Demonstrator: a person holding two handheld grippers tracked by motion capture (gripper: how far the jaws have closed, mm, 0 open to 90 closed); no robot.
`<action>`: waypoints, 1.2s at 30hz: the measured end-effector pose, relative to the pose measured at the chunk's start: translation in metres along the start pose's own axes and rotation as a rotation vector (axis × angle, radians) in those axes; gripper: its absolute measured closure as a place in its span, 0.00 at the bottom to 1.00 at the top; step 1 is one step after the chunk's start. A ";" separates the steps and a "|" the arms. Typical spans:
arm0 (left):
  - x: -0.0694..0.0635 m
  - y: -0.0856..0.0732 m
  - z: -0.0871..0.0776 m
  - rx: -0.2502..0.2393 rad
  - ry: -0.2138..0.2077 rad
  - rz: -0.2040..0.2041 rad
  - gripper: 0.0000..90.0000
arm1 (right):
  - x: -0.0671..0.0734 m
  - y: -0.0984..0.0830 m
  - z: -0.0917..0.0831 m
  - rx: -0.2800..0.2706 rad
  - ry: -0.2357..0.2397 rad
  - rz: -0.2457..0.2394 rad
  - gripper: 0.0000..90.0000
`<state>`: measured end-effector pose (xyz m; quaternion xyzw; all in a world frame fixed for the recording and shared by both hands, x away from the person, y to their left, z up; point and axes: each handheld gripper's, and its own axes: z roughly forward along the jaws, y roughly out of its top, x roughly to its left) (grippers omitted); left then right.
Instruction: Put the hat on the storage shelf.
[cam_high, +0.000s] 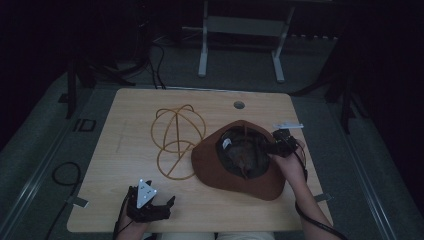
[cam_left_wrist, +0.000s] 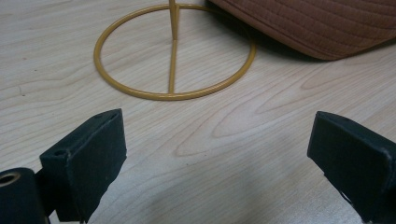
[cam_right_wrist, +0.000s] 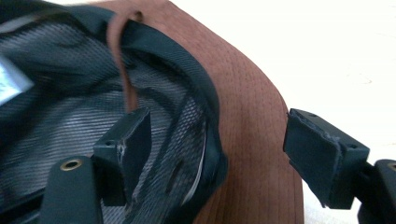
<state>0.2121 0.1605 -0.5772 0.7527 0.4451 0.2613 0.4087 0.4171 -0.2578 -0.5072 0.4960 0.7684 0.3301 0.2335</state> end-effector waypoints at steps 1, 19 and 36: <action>0.000 0.000 0.000 0.001 0.000 -0.002 0.06 | 0.001 0.001 0.005 0.015 -0.008 -0.006 0.26; 0.001 0.001 -0.002 -0.005 0.009 -0.011 0.05 | 0.018 0.002 0.058 0.179 -0.159 -0.093 0.53; -0.005 0.008 0.001 0.005 -0.009 0.004 0.05 | 0.003 0.005 0.004 -0.034 -0.127 0.023 0.94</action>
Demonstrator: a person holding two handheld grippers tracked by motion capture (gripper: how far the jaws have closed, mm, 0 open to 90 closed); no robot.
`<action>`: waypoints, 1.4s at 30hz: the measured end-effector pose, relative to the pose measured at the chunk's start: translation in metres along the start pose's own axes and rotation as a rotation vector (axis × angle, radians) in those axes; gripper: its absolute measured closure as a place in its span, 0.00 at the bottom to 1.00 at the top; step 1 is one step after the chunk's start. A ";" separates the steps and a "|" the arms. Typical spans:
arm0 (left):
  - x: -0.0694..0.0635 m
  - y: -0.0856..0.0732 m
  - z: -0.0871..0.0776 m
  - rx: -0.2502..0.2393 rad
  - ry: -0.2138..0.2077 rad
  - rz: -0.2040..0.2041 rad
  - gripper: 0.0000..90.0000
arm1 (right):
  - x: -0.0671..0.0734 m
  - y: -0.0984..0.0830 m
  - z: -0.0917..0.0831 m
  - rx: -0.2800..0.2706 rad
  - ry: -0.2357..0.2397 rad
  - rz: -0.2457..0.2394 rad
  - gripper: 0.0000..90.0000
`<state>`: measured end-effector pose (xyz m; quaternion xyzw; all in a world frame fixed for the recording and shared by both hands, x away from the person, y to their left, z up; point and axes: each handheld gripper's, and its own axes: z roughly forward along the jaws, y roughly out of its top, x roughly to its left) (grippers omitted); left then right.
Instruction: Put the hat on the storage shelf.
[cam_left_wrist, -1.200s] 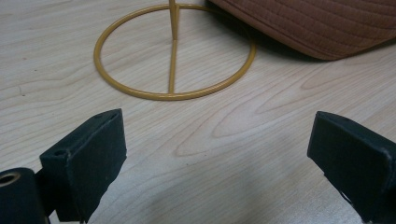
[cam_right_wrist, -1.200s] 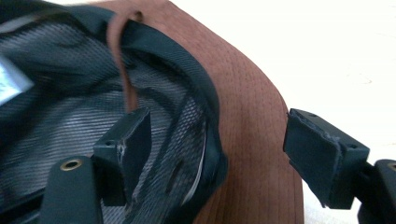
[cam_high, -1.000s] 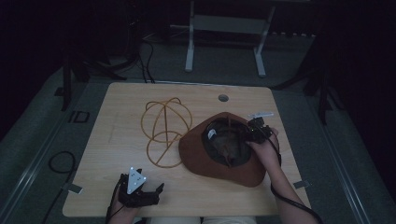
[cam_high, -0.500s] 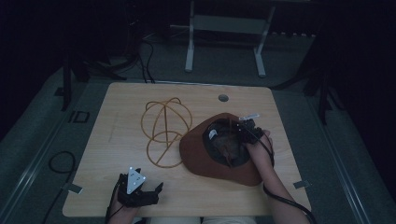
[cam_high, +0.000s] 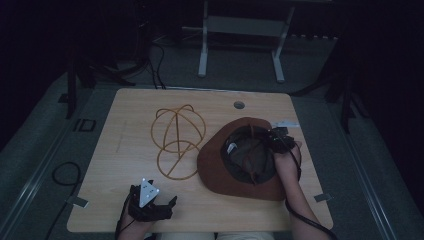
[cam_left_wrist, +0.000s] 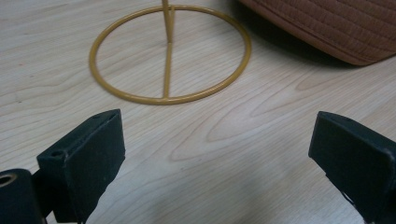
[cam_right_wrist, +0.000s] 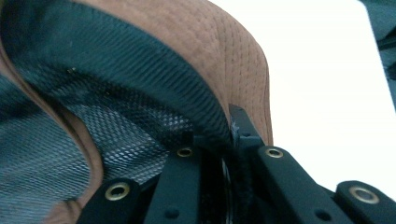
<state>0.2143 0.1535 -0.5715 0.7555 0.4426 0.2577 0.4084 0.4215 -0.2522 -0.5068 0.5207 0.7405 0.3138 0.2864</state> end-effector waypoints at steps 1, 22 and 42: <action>-0.001 0.002 0.001 0.001 -0.004 0.000 0.05 | -0.003 0.001 -0.005 -0.017 0.012 0.015 0.94; -0.060 0.066 0.033 0.015 -0.134 0.142 0.06 | -0.034 -0.011 -0.088 -0.202 0.033 0.102 0.94; -0.109 0.170 0.054 -0.056 -0.220 0.235 0.06 | -0.032 -0.020 -0.113 -0.246 0.057 0.113 0.94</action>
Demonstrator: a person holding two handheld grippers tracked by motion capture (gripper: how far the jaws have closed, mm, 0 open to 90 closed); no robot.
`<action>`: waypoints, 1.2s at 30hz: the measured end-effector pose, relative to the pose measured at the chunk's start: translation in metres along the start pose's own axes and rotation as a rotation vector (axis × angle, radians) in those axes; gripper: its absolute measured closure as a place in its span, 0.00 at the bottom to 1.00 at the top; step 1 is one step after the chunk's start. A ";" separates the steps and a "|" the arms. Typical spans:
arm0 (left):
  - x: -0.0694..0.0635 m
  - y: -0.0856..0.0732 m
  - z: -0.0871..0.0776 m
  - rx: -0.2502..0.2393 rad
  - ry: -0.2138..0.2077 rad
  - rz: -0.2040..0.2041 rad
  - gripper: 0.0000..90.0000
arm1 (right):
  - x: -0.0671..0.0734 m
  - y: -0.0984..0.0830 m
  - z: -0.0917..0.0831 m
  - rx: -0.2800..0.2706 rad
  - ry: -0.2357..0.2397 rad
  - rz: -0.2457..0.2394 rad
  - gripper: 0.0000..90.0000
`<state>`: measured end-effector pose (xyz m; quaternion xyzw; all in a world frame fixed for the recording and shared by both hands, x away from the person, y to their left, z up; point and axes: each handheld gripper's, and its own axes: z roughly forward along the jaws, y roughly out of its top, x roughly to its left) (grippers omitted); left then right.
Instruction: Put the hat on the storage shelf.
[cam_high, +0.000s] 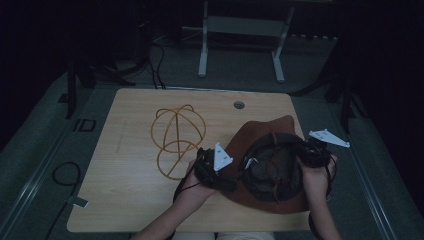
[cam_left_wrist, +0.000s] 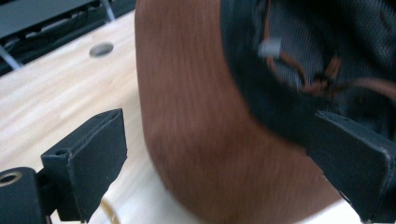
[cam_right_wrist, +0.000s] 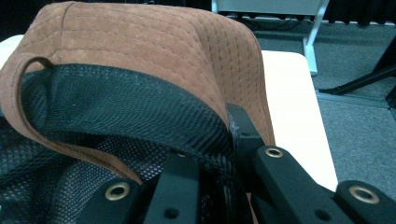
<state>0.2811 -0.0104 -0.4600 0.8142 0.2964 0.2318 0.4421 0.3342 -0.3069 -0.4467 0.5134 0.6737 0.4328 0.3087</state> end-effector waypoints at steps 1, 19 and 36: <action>-0.001 0.005 0.004 -0.004 0.000 0.007 0.06 | 0.001 0.001 -0.001 -0.002 -0.001 -0.001 0.93; -0.006 0.049 0.080 0.091 0.117 -0.035 0.17 | 0.007 0.007 -0.006 -0.009 0.024 -0.014 0.93; 0.007 0.048 0.077 0.067 0.205 -0.027 0.97 | 0.024 -0.005 -0.016 0.022 0.094 -0.054 0.93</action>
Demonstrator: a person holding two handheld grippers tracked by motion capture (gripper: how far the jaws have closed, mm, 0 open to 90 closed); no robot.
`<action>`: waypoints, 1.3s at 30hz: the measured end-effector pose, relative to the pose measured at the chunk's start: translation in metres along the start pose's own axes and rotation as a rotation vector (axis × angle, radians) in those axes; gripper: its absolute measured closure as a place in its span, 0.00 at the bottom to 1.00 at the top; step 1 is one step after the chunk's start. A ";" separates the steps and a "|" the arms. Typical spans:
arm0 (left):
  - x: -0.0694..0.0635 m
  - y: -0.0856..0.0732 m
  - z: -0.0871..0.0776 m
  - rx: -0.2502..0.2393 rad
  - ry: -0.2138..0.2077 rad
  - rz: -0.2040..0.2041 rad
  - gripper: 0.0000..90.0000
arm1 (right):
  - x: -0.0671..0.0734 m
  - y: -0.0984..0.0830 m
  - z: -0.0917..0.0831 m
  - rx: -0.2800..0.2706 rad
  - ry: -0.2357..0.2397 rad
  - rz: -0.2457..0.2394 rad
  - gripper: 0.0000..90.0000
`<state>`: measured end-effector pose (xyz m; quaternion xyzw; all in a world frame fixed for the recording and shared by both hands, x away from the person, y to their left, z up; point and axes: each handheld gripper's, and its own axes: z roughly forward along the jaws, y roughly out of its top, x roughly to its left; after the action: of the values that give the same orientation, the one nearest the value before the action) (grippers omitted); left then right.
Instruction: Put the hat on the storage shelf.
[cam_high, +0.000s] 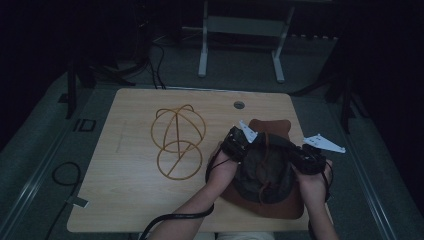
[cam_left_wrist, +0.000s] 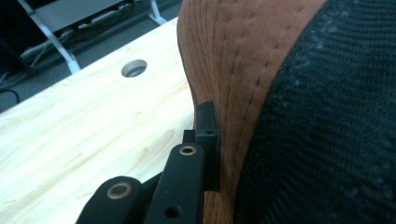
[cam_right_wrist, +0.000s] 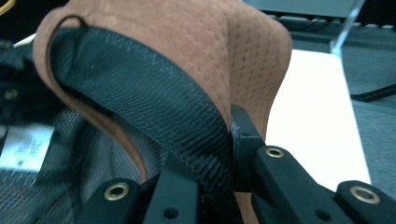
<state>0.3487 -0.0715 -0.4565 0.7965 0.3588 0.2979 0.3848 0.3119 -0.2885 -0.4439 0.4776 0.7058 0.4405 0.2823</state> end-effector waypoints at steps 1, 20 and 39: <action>0.001 0.001 -0.001 -0.005 0.000 0.000 0.97 | 0.000 -0.001 -0.001 0.003 0.006 0.001 0.92; 0.018 0.005 -0.031 -0.194 -0.015 0.003 0.97 | -0.024 -0.003 -0.066 0.018 0.238 -0.092 0.47; 0.038 -0.039 -0.085 -0.603 -0.498 0.242 0.97 | -0.046 -0.011 -0.045 0.094 0.363 -0.090 0.49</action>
<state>0.2930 0.0105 -0.4362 0.7323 0.0550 0.2307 0.6384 0.2883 -0.3489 -0.4339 0.3708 0.7857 0.4727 0.1472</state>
